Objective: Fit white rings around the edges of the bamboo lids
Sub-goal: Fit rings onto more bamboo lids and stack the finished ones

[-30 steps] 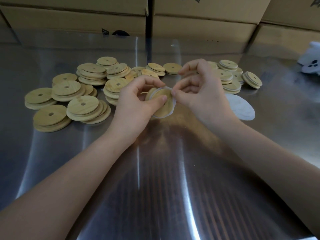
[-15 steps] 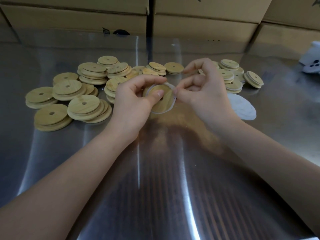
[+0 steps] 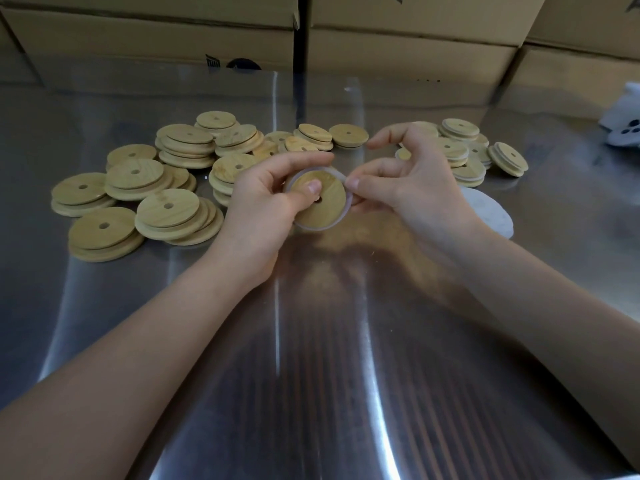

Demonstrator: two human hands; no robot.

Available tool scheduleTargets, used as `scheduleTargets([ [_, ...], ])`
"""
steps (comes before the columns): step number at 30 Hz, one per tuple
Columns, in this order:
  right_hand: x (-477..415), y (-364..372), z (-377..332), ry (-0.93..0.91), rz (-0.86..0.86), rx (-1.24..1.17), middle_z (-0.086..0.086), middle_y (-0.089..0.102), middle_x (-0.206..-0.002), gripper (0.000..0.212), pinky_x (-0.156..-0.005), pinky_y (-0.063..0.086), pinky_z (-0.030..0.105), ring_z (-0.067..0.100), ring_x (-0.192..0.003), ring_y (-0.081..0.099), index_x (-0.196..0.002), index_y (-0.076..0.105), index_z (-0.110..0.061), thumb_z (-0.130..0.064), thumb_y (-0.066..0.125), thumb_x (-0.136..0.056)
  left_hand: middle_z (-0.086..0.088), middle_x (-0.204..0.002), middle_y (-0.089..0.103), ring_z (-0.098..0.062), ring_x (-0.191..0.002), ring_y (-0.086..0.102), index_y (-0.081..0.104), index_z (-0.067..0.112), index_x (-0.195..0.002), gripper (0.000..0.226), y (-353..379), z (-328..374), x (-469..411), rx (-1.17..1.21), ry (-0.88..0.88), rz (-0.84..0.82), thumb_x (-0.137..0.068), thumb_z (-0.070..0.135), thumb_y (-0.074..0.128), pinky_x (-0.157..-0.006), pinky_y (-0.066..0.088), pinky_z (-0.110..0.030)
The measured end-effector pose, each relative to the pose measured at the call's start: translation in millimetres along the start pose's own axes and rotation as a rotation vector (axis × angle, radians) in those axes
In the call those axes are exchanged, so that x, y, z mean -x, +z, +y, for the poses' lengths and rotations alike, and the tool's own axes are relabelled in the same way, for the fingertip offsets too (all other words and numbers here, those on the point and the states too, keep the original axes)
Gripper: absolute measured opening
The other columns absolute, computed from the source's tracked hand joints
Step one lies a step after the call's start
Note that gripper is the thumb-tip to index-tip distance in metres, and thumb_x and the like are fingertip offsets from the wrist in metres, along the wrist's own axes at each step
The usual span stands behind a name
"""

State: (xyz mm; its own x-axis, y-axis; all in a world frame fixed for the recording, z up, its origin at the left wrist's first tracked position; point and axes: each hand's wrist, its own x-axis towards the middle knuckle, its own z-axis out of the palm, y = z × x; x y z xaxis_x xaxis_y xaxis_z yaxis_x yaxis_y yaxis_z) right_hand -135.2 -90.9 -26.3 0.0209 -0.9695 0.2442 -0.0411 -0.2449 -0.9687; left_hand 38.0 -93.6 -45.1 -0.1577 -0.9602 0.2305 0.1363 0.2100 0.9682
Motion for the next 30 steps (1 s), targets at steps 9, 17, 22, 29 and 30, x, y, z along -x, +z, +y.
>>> scheduleTargets([
  [9, 1.6, 1.6, -4.1, -0.034, -0.024, 0.02, 0.003, 0.07, -0.07, 0.037, -0.06, 0.054, 0.03, 0.016, -0.064, 0.064, -0.1, 0.045, -0.018, 0.006, 0.068, -0.083, -0.011, -0.115, 0.068, -0.027, -0.113, 0.063, 0.069, 0.016, -0.107, 0.03, 1.6, 0.8, 0.9, 0.002, -0.013, -0.038, -0.093, -0.005, 0.053, -0.102, 0.048, -0.053],
  [17, 0.1, -2.9, -9.3, -0.004, -0.096, -0.031, 0.003, 0.069, -0.07, 0.037, -0.061, 0.053, 0.028, 0.016, -0.063, 0.064, -0.099, 0.04, -0.018, 0.008, 0.064, -0.086, 0.002, -0.109, 0.07, -0.013, -0.108, 0.065, 0.07, 0.027, -0.1, 0.035, 4.1, 1.4, 1.8, -0.115, 0.122, 0.003, -0.091, -0.005, 0.058, -0.099, 0.052, -0.038],
  [22, -0.9, -3.3, -10.8, 0.011, -0.093, -0.039, 0.001, 0.067, -0.068, 0.038, -0.056, 0.05, 0.027, 0.016, -0.057, 0.057, -0.097, 0.039, -0.018, 0.008, 0.063, -0.085, 0.006, -0.108, 0.07, -0.01, -0.109, 0.064, 0.069, 0.029, -0.1, 0.035, 3.1, 0.8, 0.0, -0.171, 0.182, 0.016, -0.09, -0.003, 0.059, -0.1, 0.051, -0.036],
  [29, 0.7, -1.3, -11.3, 0.024, -0.057, -0.02, 0.001, 0.069, -0.069, 0.038, -0.053, 0.046, 0.025, 0.016, -0.056, 0.052, -0.096, 0.041, -0.018, 0.006, 0.066, -0.084, 0.007, -0.107, 0.071, -0.008, -0.109, 0.064, 0.069, 0.031, -0.099, 0.036, 1.0, -0.2, -0.8, -0.194, 0.218, 0.018, -0.088, -0.002, 0.059, -0.101, 0.05, -0.036],
  [30, 1.2, -0.2, -10.8, 0.01, -0.039, 0.004, 0.002, 0.07, -0.07, 0.037, -0.052, 0.047, 0.024, 0.016, -0.057, 0.053, -0.096, 0.041, -0.018, 0.005, 0.068, -0.084, 0.006, -0.107, 0.071, -0.009, -0.109, 0.064, 0.069, 0.03, -0.099, 0.036, 0.2, -0.6, -0.9, -0.184, 0.215, 0.016, -0.088, -0.003, 0.059, -0.101, 0.05, -0.036],
])
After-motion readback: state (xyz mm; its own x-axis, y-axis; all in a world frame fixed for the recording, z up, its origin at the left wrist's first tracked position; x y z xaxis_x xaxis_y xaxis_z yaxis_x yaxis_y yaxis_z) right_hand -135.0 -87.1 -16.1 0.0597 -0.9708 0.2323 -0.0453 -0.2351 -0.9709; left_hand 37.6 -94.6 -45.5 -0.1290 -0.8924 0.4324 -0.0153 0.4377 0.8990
